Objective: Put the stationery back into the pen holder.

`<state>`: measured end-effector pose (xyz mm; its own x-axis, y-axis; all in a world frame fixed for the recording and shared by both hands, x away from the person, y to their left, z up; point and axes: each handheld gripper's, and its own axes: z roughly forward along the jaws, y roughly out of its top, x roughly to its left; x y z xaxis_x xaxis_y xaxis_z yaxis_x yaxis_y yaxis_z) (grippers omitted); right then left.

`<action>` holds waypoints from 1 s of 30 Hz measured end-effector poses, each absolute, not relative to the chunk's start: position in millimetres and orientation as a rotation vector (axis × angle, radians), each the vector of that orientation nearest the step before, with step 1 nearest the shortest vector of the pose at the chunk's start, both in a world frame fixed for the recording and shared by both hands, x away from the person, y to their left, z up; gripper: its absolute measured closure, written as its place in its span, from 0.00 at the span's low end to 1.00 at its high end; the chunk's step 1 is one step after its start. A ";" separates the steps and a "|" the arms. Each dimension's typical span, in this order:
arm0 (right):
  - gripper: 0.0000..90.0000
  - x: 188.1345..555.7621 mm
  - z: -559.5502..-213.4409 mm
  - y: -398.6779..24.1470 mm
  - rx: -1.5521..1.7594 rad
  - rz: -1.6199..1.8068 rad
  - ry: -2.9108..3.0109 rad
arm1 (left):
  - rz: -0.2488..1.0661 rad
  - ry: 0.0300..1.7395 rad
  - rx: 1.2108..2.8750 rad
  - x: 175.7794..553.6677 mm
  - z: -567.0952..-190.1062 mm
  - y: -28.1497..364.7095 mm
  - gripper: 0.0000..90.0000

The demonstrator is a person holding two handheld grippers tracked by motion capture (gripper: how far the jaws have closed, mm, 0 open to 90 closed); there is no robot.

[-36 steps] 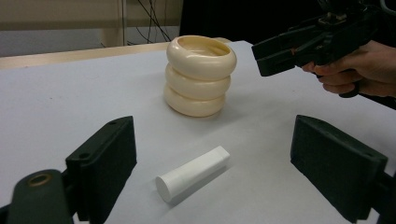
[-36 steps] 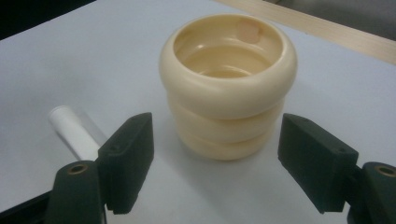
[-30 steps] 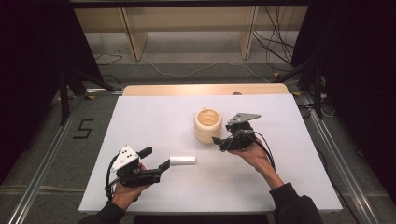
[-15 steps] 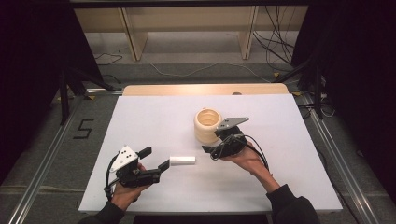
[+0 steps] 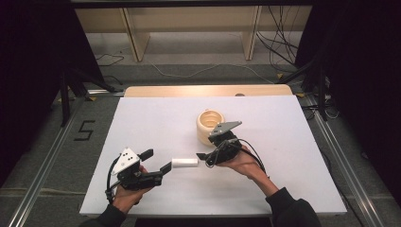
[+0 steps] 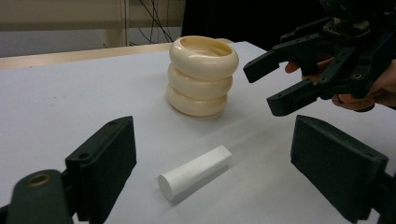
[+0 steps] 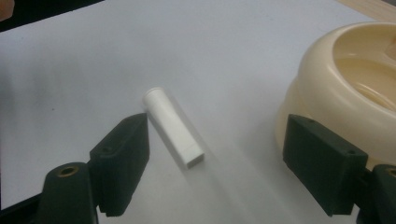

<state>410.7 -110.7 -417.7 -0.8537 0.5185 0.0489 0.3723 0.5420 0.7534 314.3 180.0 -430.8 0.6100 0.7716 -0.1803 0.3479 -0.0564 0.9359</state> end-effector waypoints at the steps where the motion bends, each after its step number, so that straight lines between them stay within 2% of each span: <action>1: 0.26 410.7 -417.7 -110.7 0.758 1.204 2.597 | 0.447 0.940 1.657 314.2 -430.6 180.0 0.15; 30: 0.29 431.2 -433.2 -47.9 0.591 0.949 2.882 | 0.448 0.928 1.641 313.5 -430.0 182.2 0.15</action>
<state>431.2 -47.9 -433.2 -0.9257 0.3717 0.0699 0.3405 0.7387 0.5818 313.5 182.2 -430.0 0.6157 0.7668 -0.1813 0.3353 -0.0467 0.9410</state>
